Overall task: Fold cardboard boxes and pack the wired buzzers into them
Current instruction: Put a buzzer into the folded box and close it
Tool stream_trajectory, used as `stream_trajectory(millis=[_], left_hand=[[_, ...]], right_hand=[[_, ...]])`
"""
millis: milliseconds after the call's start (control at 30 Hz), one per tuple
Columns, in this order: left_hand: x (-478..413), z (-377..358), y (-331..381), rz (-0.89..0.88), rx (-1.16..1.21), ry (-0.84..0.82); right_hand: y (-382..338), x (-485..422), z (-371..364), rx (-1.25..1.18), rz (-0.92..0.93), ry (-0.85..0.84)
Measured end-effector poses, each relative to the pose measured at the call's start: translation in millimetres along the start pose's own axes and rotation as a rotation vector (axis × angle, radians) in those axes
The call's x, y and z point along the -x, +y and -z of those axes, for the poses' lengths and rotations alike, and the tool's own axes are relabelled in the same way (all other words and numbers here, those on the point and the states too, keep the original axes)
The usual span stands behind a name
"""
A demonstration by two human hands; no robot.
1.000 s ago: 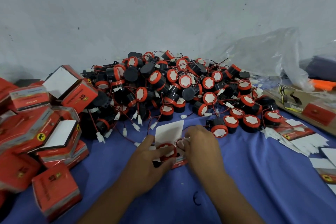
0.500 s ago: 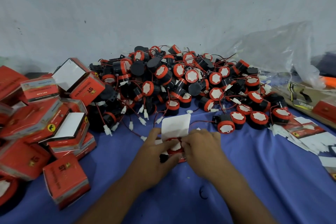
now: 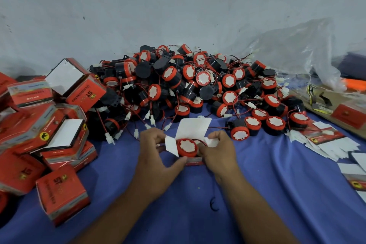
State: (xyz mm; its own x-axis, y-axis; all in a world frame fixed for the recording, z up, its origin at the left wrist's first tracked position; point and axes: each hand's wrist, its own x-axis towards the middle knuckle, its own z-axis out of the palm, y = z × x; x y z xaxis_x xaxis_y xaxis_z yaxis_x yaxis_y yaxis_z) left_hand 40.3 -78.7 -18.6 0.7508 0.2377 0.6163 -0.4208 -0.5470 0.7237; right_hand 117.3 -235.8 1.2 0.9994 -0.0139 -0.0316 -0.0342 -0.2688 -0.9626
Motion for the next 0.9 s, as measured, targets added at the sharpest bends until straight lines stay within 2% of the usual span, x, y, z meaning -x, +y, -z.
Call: stream_trajectory(millis=[67,133,200,267,333,400,533,633,733,900], left_hand=[[0,1,1,0.069,0.090,0.029],[0,2,3,0.054,0.089,0.006],[-2,2,3,-0.075,-0.021,-0.032],[-3,1,2,-0.181,-0.166,-0.093],[-4,2,-1,-0.147,-0.251,-0.124],[-6,5,-1,-0.139,-0.295,-0.132],[-7,4,-2,-0.183,-0.313,-0.152],[-7,5,-1,-0.189,-0.310,-0.172],[-7,4,1,-0.167,-0.327,-0.257],[-8,2,7,-0.209,-0.453,-0.392]], right_hand=[[1,0,-1,0.071,0.095,0.019],[-2,1,0,0.273,0.274,0.000],[-7,3,-2,0.499,0.493,-0.052],[-8,6,-4,0.667,0.612,-0.157],[-6,7,-4,0.829,0.677,-0.194],[-4,9,-4,0.830,0.697,-0.144],[2,13,-5,0.433,0.621,0.059],[3,12,-8,0.283,0.599,0.070],[4,12,-10,0.389,0.673,0.045],[0,13,-9,0.610,0.578,-0.135]])
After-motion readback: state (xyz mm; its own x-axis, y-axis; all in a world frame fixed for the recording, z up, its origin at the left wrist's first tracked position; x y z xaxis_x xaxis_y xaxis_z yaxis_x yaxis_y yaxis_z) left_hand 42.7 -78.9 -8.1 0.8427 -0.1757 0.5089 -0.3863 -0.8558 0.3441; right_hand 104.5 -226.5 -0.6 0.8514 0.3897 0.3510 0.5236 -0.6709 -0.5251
